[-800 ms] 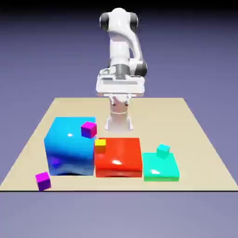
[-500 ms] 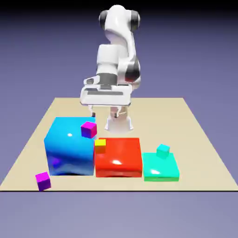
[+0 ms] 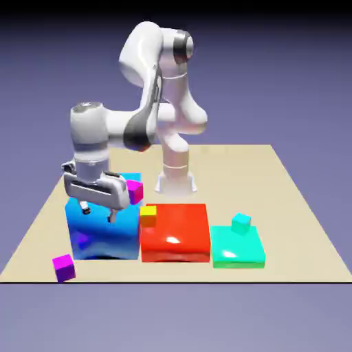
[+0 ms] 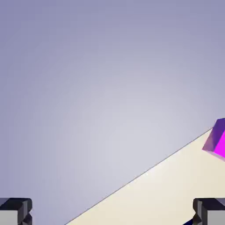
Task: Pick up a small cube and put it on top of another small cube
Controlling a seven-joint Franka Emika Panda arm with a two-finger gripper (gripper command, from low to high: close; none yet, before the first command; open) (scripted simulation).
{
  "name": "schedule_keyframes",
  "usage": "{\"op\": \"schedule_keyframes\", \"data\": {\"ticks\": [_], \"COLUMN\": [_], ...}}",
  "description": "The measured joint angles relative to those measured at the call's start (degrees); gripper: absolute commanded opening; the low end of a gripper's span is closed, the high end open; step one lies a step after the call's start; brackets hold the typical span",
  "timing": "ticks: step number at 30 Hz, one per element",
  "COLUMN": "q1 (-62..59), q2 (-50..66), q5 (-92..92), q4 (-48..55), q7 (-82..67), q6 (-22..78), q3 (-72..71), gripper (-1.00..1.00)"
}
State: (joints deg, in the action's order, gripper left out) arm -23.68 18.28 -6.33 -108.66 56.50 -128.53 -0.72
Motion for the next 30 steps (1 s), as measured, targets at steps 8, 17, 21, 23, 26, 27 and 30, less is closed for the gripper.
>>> {"op": "schedule_keyframes", "data": {"ticks": [8,17,21,23,26,27,30], "q1": [-7.74,-14.66,-14.28,-14.69,-11.59,-9.52,-3.29], "q2": [16.17,32.47,33.92,32.36,28.7,27.11,22.33], "q5": [-2.01,-4.13,-4.55,-4.25,-3.16,-2.62,-1.02], "q4": [16.61,29.57,26.41,29.81,29.03,27.11,21.35], "q7": [4.46,8.28,7.83,8.28,7.39,6.65,4.42], "q6": [14.43,24.16,19.52,24.49,27.54,27.31,26.63], "q3": [-0.23,-0.57,-0.73,-0.56,-1.58,-2.28,-4.38], "gripper": [0.0,0.0,-1.0,-1.0,-1.0,-1.0,-1.0]}}
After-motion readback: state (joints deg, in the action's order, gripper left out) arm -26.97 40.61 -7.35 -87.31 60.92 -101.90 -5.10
